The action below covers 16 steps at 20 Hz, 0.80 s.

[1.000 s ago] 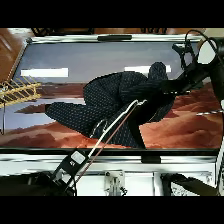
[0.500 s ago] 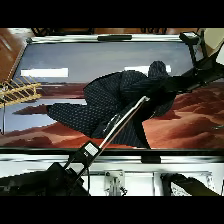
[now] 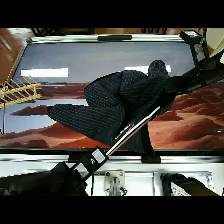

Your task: Fold the shirts.

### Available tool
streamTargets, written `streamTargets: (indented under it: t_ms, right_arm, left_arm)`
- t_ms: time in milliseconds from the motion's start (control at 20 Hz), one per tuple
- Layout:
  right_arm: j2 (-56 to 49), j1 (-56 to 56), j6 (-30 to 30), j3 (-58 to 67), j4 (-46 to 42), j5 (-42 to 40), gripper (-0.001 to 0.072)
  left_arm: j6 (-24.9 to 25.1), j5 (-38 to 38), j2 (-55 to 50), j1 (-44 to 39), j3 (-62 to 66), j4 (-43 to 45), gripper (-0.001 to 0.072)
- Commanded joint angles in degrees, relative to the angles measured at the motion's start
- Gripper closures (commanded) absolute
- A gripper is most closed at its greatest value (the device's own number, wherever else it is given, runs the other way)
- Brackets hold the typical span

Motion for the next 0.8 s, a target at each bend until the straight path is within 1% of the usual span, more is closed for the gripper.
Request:
streamTargets:
  t_ms: [0, 100, 200, 300, 350, 400, 450, 600, 650, 700, 750]
  right_arm:
    - [0.07, 0.0, 0.07, 0.04, -1.66, 0.68, 0.0611]
    - [0.07, 0.0, 0.55, 0.04, -1.62, 0.66, 0.0611]
    - [0.07, 0.0, 1.09, 0.04, -0.87, 1.03, 0.0611]
    - [0.09, 0.02, 1.07, 0.07, 0.68, 2.51, 0.0611]
    - [0.09, 0.02, 1.07, 0.07, 1.53, 3.19, 0.0611]
    - [0.31, 0.02, 1.07, 0.07, 2.08, 3.45, 0.0611]
    - [0.81, 0.15, 1.09, 0.07, 2.86, 3.34, 0.0612]
    - [3.96, 1.01, 1.33, 0.07, 3.5, 1.68, 0.0612]
    - [5.27, 1.55, 1.75, 0.07, 3.63, 1.36, 0.0612]
    - [6.27, 2.32, 2.67, 0.04, 4.24, 1.53, 0.0612]
    - [7.13, 3.52, 3.43, 0.04, 5.7, 1.81, 0.0612]
  left_arm:
    - [0.55, 0.55, -0.09, -1.64, 0.02, -0.04, 0.0654]
    - [0.55, 1.68, -0.46, -2.45, -0.02, 0.33, 0.0654]
    - [0.2, 3.1, -1.6, -1.49, -0.07, 5.09, 0.0654]
    - [-2.95, 3.8, -3.13, 2.78, -0.02, 5.49, 0.0654]
    - [-2.49, 5.07, -3.74, 4.55, 0.02, 5.14, 0.0654]
    - [-0.37, 7.43, -4.11, 5.35, 0.02, 5.16, 0.0654]
    - [0.28, 9.4, -4.55, 6.23, 0.02, 5.14, 0.0654]
    - [0.17, 9.16, -6.51, 9.09, 0.0, 3.08, 0.0654]
    - [1.25, 10.36, -7.21, 9.42, 0.02, 3.1, 0.0654]
    - [1.44, 12.46, -7.8, 9.73, 0.02, 3.43, 0.0655]
    - [1.42, 16.2, -8.35, 10.25, 0.02, 3.39, 0.0654]
